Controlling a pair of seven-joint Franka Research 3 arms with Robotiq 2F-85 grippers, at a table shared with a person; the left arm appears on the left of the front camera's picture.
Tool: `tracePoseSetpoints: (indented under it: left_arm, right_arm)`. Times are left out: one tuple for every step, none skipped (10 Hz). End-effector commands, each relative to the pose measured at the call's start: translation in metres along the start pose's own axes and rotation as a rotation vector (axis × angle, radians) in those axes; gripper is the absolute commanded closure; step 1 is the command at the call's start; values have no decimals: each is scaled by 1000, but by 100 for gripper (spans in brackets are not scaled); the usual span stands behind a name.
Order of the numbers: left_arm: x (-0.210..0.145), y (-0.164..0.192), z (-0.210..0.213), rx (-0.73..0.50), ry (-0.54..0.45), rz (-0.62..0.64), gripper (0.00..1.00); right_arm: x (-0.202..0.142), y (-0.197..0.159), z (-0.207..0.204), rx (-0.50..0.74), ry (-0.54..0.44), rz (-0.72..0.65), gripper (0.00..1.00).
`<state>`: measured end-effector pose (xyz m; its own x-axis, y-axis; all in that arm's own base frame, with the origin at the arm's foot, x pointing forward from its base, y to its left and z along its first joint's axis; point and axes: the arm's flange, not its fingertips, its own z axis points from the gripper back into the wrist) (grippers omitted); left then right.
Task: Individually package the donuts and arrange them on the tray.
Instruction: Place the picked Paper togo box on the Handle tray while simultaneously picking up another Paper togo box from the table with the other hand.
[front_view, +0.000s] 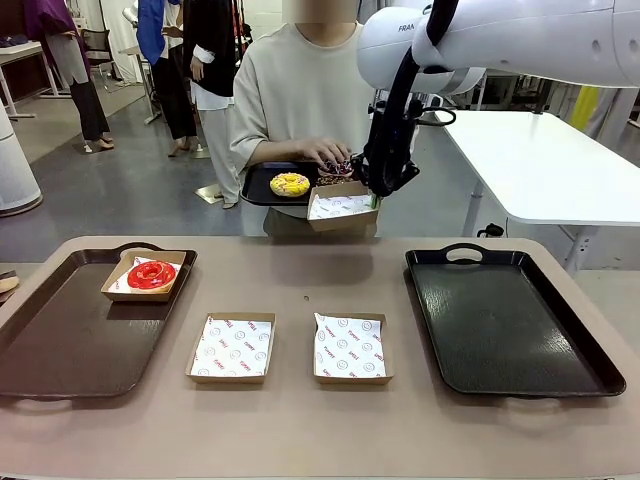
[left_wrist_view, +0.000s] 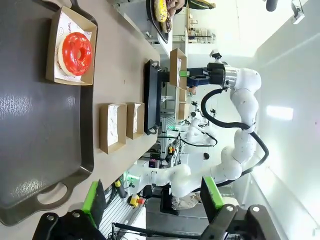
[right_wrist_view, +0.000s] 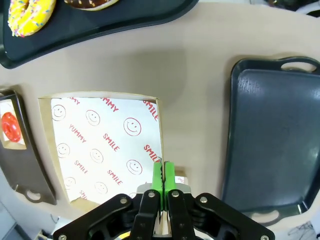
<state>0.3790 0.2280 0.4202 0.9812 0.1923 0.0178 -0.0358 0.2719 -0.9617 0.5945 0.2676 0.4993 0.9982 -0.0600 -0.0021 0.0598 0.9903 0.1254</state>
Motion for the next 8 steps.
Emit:
tracePoseSetpoints:
  left_arm:
    - [-8, -4, 1, 1, 1, -8, 0]
    - [-8, -4, 1, 1, 1, -8, 0]
    - [-8, -4, 1, 1, 1, -8, 0]
    - [-8, -4, 1, 1, 1, -8, 0]
    - [-8, -4, 1, 1, 1, -8, 0]
    - [-8, -4, 1, 1, 1, -8, 0]
    - [-8, -4, 1, 1, 1, -8, 0]
    - [-8, -4, 1, 1, 1, -8, 0]
  right_arm:
    - [-4, -1, 2, 6, -1, 5, 100]
    - [-4, -1, 2, 6, -1, 5, 100]
    - [-4, -1, 2, 6, -1, 5, 100]
    - [-4, -1, 2, 6, -1, 5, 100]
    - [-4, -1, 2, 6, -1, 5, 100]
    - [-4, -1, 2, 6, -1, 5, 100]
    - [-4, -1, 2, 6, -1, 5, 100]
    - [-4, -1, 2, 6, -1, 5, 100]
